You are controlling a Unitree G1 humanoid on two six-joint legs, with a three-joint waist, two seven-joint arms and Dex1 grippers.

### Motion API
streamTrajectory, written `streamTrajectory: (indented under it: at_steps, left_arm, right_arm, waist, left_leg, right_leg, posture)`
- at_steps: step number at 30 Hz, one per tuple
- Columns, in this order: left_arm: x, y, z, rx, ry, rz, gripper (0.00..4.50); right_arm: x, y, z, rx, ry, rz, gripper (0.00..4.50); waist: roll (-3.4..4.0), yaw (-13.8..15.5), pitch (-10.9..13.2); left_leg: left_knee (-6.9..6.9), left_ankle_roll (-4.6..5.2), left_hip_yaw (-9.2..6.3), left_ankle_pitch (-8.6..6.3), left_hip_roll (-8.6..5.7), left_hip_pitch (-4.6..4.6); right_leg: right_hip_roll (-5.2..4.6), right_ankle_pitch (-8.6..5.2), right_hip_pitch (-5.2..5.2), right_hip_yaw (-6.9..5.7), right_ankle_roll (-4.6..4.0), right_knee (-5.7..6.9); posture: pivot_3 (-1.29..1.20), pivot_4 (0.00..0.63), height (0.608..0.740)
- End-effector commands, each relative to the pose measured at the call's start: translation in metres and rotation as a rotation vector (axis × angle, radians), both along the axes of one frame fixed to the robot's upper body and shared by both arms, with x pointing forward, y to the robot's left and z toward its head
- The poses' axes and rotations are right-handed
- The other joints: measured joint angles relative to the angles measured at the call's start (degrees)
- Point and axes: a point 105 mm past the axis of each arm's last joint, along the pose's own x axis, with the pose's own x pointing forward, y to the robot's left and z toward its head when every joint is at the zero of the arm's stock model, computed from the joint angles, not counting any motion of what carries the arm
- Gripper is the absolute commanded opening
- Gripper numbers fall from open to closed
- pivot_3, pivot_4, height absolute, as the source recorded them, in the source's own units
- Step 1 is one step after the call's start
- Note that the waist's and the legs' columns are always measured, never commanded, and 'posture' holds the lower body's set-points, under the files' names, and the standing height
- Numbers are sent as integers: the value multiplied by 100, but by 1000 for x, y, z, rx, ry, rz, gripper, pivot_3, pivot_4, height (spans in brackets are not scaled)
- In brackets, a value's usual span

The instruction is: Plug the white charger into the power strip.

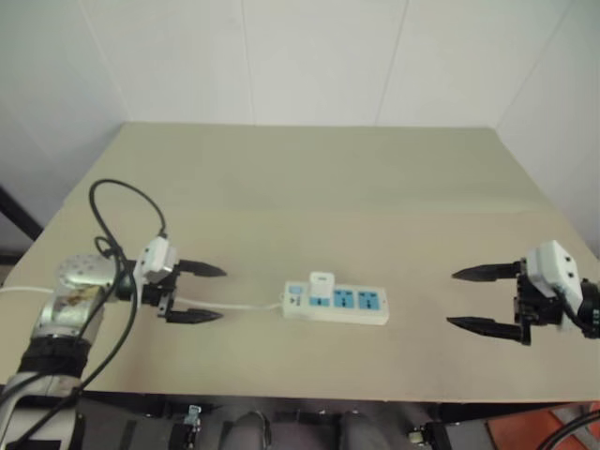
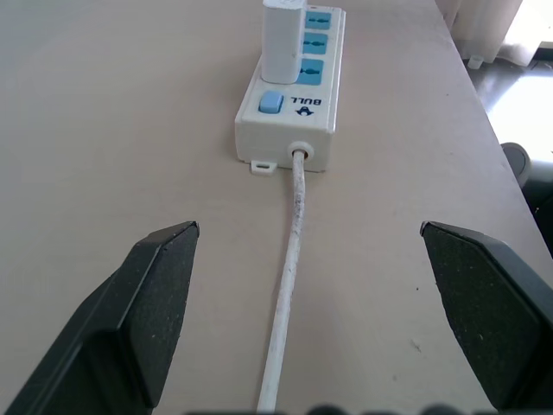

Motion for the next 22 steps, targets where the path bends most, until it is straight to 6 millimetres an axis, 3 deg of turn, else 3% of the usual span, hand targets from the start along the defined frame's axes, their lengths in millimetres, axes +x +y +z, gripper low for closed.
streamTrajectory:
  at_steps: [1,22]
  left_arm:
    - [2,0,8,8,-41,-2,4482]
    - [6,-6,6,8,-32,2,4482]
  right_arm:
    - [-2,0,13,-12,-71,6,4500]
    - [-8,-1,7,-24,-65,-6,4500]
  waist:
    - [0,3,0]
    - [0,7,0]
  left_leg:
    - [0,0,0,0,0,0]
    - [1,0,0,0,0,1]
  right_leg:
    - [0,0,0,0,0,0]
    - [0,0,2,0,0,1]
  posture:
    - [0,150,740]
    - [0,150,740]
